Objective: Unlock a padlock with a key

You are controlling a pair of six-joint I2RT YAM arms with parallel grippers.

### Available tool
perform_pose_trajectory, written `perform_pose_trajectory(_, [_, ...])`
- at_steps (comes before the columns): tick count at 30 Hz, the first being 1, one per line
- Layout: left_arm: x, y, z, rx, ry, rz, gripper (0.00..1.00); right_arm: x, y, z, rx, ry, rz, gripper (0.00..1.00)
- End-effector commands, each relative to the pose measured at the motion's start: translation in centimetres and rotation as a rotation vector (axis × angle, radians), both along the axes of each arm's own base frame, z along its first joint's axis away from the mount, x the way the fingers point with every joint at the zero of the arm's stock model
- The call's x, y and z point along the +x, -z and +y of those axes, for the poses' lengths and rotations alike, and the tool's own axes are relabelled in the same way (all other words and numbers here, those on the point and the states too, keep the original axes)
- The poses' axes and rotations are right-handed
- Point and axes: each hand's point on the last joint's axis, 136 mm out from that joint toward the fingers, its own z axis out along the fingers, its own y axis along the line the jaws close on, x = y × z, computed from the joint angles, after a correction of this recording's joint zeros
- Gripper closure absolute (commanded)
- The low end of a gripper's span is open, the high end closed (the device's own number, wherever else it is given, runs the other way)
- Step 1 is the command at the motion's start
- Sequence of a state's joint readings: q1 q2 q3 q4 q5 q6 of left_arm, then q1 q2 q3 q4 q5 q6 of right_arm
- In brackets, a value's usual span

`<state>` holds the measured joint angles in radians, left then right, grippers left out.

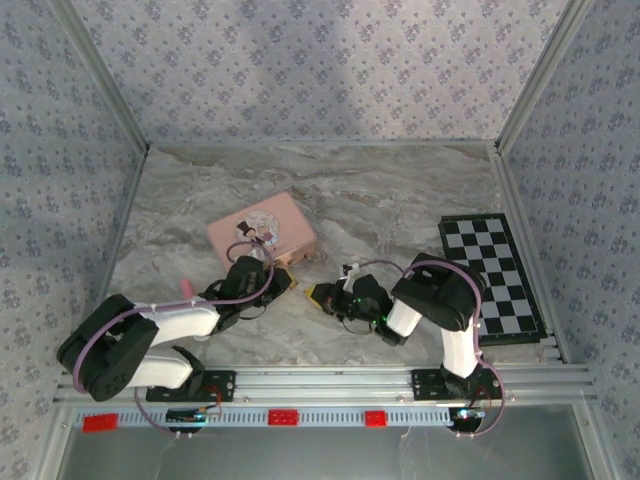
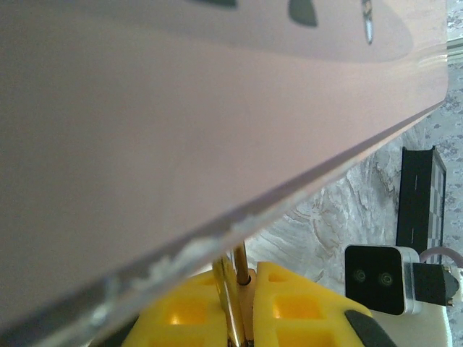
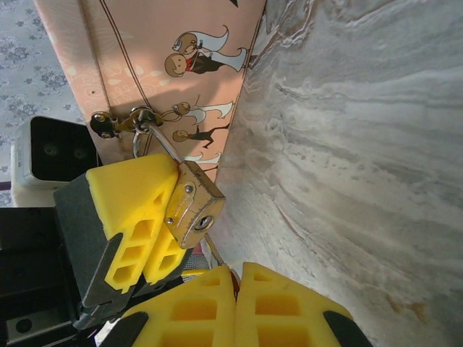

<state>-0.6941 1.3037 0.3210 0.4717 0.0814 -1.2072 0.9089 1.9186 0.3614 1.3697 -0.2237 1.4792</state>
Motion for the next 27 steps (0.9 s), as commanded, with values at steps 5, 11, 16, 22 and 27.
perform_pose_trajectory(5, [0.1, -2.7, -1.4, -0.106, 0.020, -0.036, 1.00, 0.4, -1.4, 0.7, 0.061, -0.012, 0.008, 1.00])
perform_pose_trajectory(11, [0.2, -3.2, -1.0, -0.115, -0.001, -0.055, 1.00, 0.5, -1.0, 0.6, 0.055, -0.007, 0.021, 1.00])
perform_pose_trajectory(16, [0.2, -3.5, -0.7, -0.116, -0.014, -0.063, 1.00, 0.5, -1.1, 0.9, 0.063, -0.011, 0.027, 1.00])
perform_pose_trajectory(22, [0.2, -3.6, -0.6, -0.112, -0.014, -0.063, 1.00, 0.4, -1.3, 1.1, 0.068, -0.011, 0.027, 1.00])
perform_pose_trajectory(27, [0.2, -3.6, -0.7, -0.113, -0.012, -0.063, 1.00, 0.1, -0.7, 1.2, 0.057, -0.007, 0.041, 1.00])
